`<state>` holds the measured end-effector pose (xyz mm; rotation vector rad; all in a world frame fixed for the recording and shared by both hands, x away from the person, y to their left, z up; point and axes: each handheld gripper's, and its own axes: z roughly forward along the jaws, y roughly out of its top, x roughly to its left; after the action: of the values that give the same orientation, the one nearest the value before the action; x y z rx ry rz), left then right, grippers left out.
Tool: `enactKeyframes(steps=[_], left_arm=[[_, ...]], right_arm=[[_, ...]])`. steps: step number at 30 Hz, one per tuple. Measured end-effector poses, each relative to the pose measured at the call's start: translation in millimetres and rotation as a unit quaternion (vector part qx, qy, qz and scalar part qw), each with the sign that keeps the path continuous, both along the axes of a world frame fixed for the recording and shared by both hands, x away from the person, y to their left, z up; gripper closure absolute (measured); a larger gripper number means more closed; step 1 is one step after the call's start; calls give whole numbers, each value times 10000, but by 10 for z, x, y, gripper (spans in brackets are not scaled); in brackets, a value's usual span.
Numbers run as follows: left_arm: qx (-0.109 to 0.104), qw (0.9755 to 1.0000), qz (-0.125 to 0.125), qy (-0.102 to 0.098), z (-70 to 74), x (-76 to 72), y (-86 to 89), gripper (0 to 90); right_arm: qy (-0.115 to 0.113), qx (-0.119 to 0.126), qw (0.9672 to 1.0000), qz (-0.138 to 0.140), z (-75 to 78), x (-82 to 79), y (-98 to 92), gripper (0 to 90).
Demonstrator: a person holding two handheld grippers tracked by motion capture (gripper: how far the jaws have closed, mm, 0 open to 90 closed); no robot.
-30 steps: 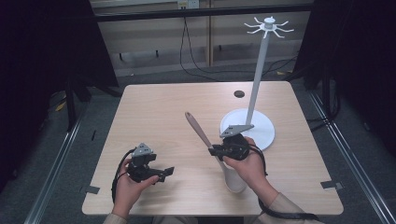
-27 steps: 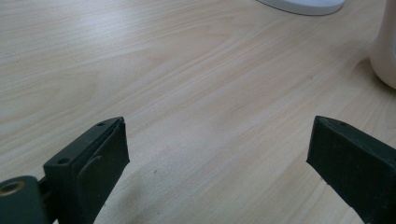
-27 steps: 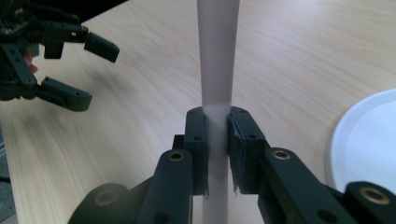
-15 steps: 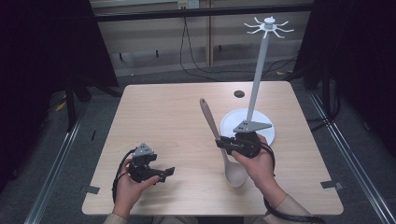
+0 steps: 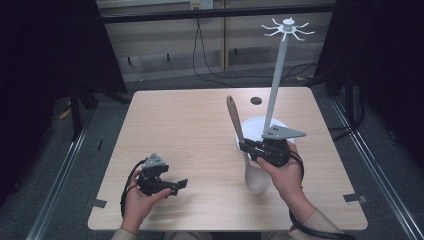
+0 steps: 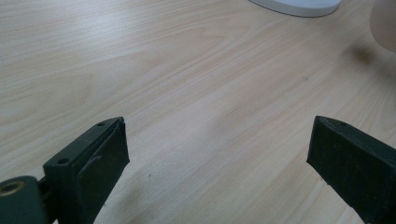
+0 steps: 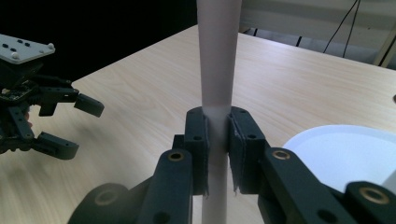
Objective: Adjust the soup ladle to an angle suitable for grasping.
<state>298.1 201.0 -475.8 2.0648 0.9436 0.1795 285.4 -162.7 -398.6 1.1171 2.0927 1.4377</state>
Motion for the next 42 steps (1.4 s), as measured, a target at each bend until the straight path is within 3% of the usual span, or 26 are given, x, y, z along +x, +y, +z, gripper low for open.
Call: enactKeyframes(steps=[13, 42], left_arm=[[10, 10000, -60, 13, -4, 21, -51, 49], [-12, 9996, -294, -6, 3, 105, -245, 48]], right_arm=[[-189, 97, 9997, -78, 116, -49, -157, 791], [-604, 260, 9952, -725, 448, -179, -543, 791]])
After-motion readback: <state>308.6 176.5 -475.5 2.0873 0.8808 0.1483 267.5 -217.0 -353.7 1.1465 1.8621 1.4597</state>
